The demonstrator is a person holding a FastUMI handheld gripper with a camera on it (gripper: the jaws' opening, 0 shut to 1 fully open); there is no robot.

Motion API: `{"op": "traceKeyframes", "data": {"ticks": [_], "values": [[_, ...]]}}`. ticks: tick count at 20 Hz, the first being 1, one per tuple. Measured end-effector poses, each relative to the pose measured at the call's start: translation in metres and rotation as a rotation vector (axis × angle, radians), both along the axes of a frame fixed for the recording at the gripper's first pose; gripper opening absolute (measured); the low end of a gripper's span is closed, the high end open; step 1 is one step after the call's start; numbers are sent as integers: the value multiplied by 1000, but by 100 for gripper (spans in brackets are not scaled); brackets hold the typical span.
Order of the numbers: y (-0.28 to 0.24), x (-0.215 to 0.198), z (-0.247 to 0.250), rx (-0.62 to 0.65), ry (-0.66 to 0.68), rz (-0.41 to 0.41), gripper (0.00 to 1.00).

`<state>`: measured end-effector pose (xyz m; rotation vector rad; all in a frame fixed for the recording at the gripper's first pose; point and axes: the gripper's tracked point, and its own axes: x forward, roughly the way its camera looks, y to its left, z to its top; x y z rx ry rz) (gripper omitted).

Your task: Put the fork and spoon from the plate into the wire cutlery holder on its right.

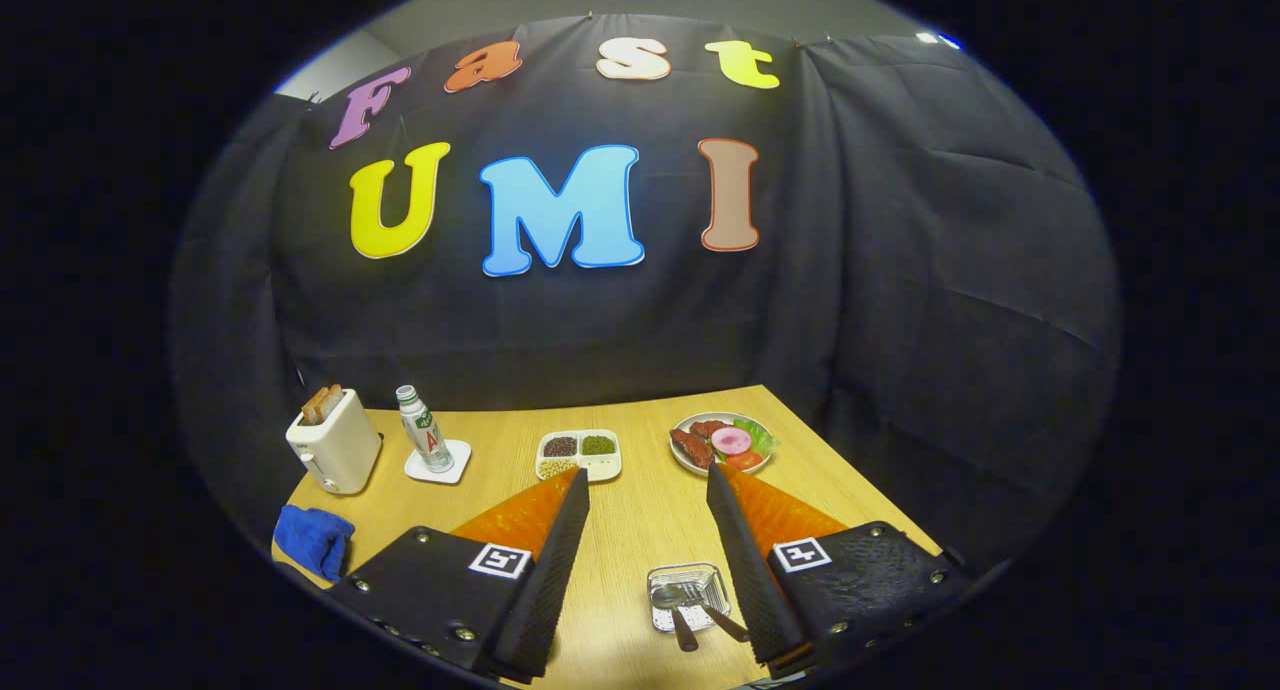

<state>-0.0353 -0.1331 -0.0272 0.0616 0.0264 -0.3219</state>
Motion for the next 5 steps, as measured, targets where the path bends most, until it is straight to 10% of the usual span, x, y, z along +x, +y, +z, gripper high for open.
{"op": "traceKeyframes", "data": {"ticks": [5], "values": [[-1, -7, 12, -28, -44, -31, 73]]}}
